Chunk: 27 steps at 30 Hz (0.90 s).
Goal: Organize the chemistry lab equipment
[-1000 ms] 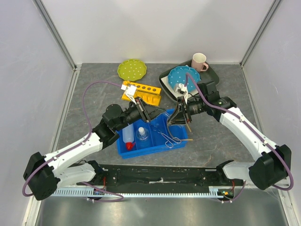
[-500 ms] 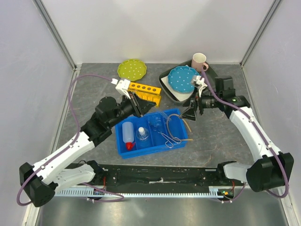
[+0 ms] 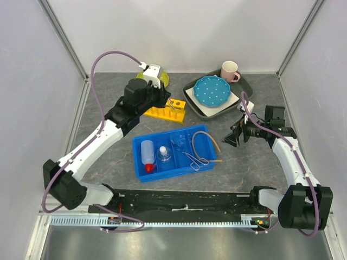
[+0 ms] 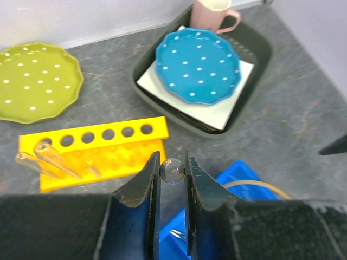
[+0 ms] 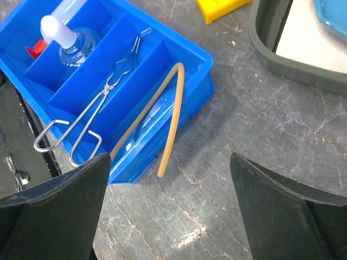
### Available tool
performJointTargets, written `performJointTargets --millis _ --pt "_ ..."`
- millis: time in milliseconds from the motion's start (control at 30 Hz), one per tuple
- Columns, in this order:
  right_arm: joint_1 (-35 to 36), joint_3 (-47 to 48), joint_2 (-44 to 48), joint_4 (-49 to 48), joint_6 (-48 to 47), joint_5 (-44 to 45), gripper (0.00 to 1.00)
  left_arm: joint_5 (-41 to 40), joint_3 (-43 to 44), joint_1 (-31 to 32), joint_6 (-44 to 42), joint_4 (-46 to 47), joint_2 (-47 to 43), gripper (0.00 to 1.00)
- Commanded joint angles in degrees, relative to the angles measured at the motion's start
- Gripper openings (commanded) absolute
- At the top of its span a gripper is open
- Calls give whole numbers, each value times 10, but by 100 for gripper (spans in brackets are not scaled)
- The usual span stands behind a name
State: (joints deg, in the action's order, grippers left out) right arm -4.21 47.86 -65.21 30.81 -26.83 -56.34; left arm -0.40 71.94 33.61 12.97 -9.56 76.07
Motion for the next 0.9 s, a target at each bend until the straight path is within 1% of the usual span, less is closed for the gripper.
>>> performJointTargets --millis 0,100,167,367,600,867 --pt "-9 -11 13 -39 -37 2 98 -69 40 -2 -119 12 46 9" --pt "-11 -10 16 -40 -42 14 98 -82 48 -4 -129 30 80 9" --pt "-11 -12 15 -39 -42 16 98 -85 50 -5 -151 47 103 9" --pt "-11 -11 11 -36 -45 14 98 -100 56 -6 -175 80 149 9" --pt "-11 -11 3 -31 -49 16 98 -94 63 -19 -182 89 172 9" --pt "-11 -10 -1 -29 -52 17 98 -87 49 -24 -187 89 177 9"
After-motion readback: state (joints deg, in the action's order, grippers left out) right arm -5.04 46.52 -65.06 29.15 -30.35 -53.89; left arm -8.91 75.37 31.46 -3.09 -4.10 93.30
